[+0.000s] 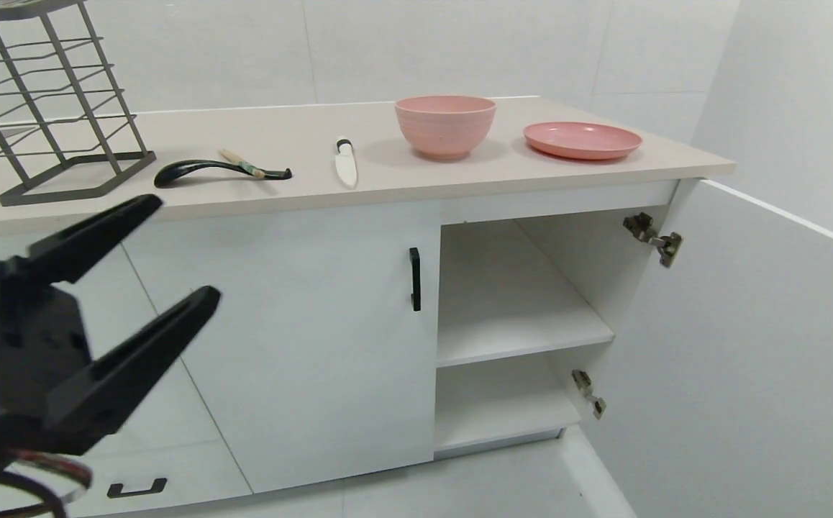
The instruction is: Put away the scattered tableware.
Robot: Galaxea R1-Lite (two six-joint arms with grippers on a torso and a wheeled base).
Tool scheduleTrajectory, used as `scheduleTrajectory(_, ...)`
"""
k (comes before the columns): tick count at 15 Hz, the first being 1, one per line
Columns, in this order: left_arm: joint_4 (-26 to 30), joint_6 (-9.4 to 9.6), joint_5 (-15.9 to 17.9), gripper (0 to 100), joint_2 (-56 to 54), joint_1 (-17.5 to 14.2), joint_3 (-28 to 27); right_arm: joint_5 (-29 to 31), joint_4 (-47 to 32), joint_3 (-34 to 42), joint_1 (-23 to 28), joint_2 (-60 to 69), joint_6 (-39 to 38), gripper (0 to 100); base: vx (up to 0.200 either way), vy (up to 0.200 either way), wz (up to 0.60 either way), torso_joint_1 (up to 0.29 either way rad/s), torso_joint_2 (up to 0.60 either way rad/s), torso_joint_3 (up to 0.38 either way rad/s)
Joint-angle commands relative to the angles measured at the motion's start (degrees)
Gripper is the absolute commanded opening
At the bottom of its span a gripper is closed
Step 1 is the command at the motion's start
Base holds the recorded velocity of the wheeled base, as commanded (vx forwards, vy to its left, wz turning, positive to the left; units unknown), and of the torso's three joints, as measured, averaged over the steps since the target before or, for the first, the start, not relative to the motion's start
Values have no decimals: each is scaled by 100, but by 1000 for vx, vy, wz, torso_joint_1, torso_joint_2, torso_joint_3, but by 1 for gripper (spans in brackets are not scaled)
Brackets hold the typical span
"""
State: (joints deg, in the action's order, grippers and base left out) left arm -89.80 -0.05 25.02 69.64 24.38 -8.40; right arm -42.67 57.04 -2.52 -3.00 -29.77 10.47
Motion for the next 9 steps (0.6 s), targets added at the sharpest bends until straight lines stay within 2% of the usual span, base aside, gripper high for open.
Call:
scheduleTrajectory(1,305,-13,3,100,-1559,-856,778,-5,-1309,-29,212,1597,-10,100,0,0,0,0,0,0)
scheduleTrajectory(3,1087,-13,3,100,-2421,-944,840,92,-2127,-20,238,2239,-19,100,0,0,0,0,0,0)
scheduleTrajectory(4,1351,-21,3,100,-2728,-970,840,320,-2347,-11,326,2370,-36,100,0,0,0,0,0,0)
scheduleTrajectory(5,2054,-21,3,100,-3317,-1129,840,813,-2848,24,397,2599,-291,100,0,0,0,0,0,0)
scheduleTrajectory(7,3188,-21,3,100,-4161,-1559,840,1234,-3542,164,309,2880,-423,100,0,0,0,0,0,0)
scheduleTrajectory(9,3882,-39,3,100,-4741,-1832,840,1692,-3964,252,309,2880,-441,100,0,0,0,0,0,0)
